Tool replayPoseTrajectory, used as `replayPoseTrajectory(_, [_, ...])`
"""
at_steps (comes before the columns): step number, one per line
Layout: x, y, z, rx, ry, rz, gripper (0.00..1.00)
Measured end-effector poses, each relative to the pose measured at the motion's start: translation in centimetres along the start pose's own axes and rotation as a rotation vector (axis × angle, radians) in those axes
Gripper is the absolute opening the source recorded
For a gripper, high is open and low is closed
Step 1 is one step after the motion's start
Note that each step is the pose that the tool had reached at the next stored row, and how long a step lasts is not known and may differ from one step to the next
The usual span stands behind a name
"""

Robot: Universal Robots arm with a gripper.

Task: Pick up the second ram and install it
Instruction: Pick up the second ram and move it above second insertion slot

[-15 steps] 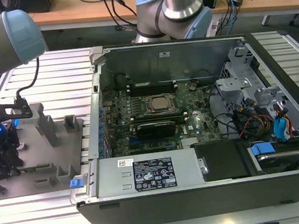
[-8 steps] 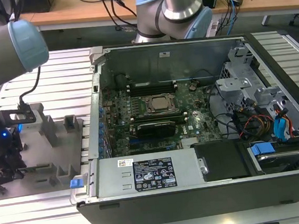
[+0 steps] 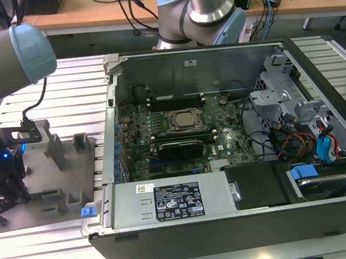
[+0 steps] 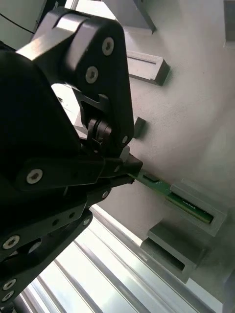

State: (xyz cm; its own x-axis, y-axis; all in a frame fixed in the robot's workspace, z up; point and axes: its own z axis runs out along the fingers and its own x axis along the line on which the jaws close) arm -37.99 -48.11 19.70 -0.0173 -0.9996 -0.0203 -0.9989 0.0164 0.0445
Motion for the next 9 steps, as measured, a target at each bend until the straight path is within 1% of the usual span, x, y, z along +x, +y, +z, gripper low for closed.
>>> replayPoseTrajectory(9, [0.0,0.0,0.0,0.0,-0.0018,0.0,0.14])
